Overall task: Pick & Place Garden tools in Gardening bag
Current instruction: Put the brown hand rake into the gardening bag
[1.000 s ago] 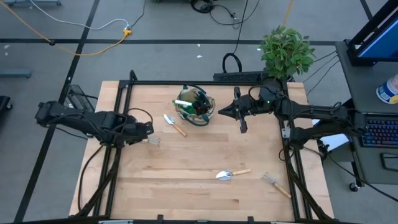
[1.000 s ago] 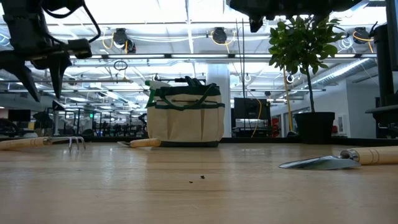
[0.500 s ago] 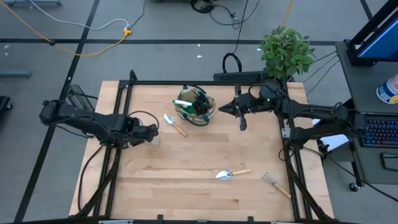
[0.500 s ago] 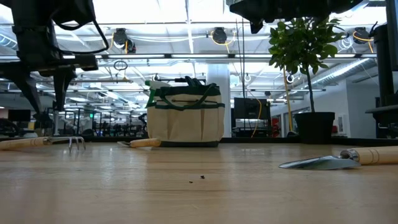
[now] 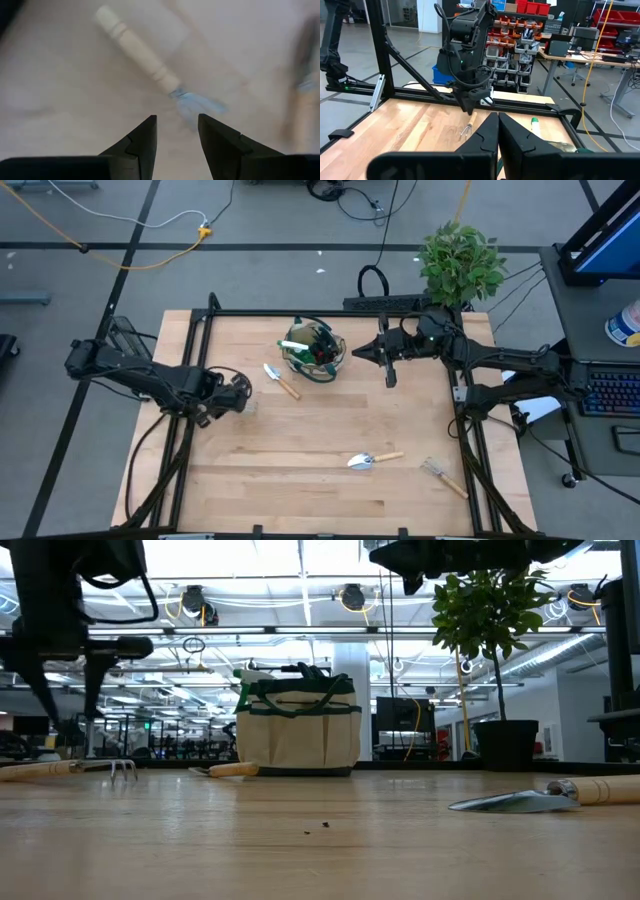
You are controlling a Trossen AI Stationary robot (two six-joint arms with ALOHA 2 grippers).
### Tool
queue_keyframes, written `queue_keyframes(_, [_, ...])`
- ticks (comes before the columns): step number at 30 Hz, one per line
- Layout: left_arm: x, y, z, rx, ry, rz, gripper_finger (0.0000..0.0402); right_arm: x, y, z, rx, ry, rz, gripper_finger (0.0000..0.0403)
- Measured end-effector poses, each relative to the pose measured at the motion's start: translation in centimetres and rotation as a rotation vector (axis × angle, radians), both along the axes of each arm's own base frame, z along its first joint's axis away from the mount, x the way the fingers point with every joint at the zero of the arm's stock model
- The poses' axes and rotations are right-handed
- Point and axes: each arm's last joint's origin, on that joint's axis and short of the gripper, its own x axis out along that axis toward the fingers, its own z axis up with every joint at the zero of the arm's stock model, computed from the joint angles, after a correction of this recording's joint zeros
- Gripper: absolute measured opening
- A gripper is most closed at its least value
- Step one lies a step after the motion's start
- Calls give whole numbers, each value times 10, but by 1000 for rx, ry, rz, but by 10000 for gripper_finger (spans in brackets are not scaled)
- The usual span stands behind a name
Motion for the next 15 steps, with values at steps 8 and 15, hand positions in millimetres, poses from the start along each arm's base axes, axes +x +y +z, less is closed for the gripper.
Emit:
queue_keyframes(8, [-3, -2, 0, -13, 14, 110, 150, 0, 0, 0, -25, -2, 1, 0])
queue_keyframes(15, [-3, -4, -6, -56, 101, 152, 150, 0, 0, 1, -35, -14, 1, 0])
